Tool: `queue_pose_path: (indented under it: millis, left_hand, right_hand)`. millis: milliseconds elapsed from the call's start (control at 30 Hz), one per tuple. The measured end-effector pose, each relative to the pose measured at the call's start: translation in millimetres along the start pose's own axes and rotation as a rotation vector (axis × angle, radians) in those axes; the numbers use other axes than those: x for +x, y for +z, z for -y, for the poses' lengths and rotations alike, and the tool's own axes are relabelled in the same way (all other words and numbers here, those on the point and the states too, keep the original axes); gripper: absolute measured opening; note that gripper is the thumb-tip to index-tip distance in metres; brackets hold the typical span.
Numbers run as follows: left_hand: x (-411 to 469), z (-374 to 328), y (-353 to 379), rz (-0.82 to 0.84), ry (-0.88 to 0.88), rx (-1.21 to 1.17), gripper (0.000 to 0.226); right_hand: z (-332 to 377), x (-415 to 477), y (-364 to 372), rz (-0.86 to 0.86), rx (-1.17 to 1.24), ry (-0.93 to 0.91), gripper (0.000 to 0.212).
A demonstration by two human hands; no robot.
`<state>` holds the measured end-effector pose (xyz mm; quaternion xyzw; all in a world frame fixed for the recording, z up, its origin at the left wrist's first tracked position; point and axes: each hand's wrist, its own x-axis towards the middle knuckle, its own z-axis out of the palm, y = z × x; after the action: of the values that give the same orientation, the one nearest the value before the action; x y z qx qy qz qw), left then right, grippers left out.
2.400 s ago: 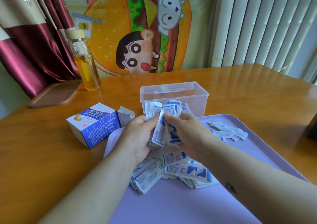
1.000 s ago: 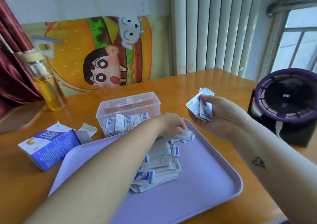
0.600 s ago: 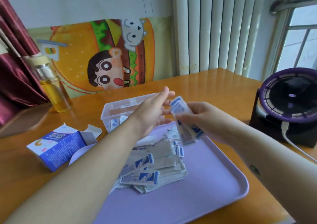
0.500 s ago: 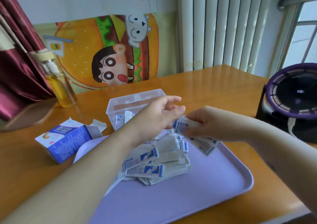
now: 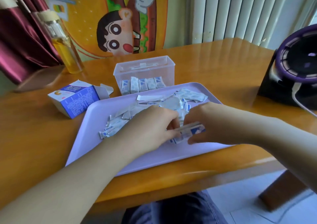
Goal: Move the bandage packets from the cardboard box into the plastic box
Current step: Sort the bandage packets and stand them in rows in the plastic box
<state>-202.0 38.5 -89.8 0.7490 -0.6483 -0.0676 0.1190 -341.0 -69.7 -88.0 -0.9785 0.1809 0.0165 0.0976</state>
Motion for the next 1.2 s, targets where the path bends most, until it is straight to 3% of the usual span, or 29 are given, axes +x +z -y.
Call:
queue_pose_path:
  millis: [167, 367, 600, 767, 967, 1100, 1200]
  left_hand:
    - [-6, 1, 2, -0.014, 0.016, 0.095, 0.012]
    - [-7, -3, 9, 0.112, -0.023, 0.228, 0.027]
    - [-6, -10, 11, 0.172, -0.051, 0.187, 0.042]
    - [-1, -17, 20, 0.13, -0.083, 0.18, 0.035]
    - [-5, -13, 15, 0.045, -0.055, 0.183, 0.024]
    - [1, -3, -21, -0.112, -0.097, 0.085, 0.019]
    - [9, 15, -49, -0.308, -0.101, -0.039, 0.027]
  right_hand:
    - [-8, -13, -10, 0.126, -0.25, 0.062, 0.027]
    - [-7, -8, -2, 0.14, -0.143, 0.054, 0.03]
    - [-11, -8, 1, 0.152, -0.105, 0.054, 0.03]
    - [-3, -7, 2, 0.138, -0.054, 0.041, 0.022]
    - [-5, -1, -12, 0.002, -0.012, 0.033, 0.01]
    - [1, 15, -50, -0.25, 0.14, -0.017, 0.007]
    - [2, 42, -65, -0.475, 0.433, 0.005, 0.004]
